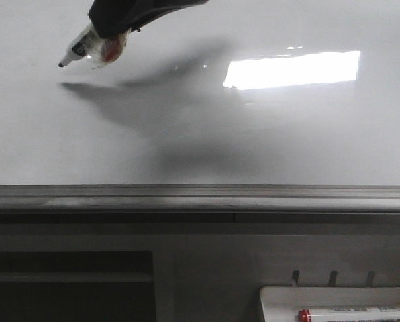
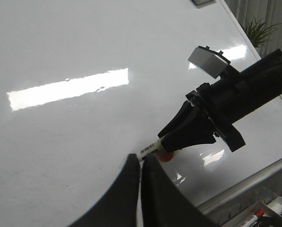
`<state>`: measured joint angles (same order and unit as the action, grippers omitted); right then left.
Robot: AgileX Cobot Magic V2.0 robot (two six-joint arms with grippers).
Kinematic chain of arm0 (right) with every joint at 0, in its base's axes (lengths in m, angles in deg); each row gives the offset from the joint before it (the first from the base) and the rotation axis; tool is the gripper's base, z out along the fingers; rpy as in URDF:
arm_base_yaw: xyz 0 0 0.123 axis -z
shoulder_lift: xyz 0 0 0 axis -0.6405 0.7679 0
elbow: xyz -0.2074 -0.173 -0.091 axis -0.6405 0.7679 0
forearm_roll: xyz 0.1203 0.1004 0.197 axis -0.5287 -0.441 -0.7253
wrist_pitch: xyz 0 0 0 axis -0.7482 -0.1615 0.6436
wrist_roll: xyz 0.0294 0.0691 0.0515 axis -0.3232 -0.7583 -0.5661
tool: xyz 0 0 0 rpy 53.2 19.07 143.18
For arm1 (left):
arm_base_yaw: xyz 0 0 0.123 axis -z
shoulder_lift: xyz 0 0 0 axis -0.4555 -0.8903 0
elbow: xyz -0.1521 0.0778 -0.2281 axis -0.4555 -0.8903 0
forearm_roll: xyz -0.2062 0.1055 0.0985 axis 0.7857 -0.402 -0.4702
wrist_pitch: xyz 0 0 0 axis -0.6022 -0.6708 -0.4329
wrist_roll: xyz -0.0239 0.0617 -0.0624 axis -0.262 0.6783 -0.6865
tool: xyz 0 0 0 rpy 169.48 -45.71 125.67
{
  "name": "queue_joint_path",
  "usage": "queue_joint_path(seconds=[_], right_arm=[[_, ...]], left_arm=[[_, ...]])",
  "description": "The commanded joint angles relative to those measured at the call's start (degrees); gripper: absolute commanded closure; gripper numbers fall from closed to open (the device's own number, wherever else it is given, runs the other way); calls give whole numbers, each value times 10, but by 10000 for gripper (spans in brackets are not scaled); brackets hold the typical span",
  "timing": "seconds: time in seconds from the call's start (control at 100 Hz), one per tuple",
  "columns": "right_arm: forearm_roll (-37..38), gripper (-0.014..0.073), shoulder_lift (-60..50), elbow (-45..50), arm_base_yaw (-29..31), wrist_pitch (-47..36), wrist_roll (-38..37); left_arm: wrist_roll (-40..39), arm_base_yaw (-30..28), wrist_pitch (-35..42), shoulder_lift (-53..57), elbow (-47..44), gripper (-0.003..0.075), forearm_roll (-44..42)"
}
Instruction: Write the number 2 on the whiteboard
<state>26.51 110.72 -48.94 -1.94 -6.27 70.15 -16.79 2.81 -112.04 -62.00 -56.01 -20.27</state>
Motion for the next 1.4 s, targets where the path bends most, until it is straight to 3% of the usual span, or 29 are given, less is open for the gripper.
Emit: queue_joint_path(seconds=[0.0,0.19,0.49,0.69,0.85,1.0,1.39], right_arm=[[-5,670,-13,-18,3,-44,1],[6,660,-11,-19,9,-68,1],[6,659,-18,-19,80,-37,1],[13,659,-49,-19,132,30,-1],[87,653,-76,-19,165,100,-64],[105,653,-78,-4,153,133,-81],[101,653,9,23,23,14,-126]], left_arm=[[-6,4,45,-10,12,741,11],[-6,4,45,-10,12,741,18],[-6,4,45,-10,12,741,18],[-6,4,45,-10,12,741,18],[-6,4,45,-10,12,741,18],[-6,4,45,-10,12,741,18],[-6,4,45,-10,12,741,18]])
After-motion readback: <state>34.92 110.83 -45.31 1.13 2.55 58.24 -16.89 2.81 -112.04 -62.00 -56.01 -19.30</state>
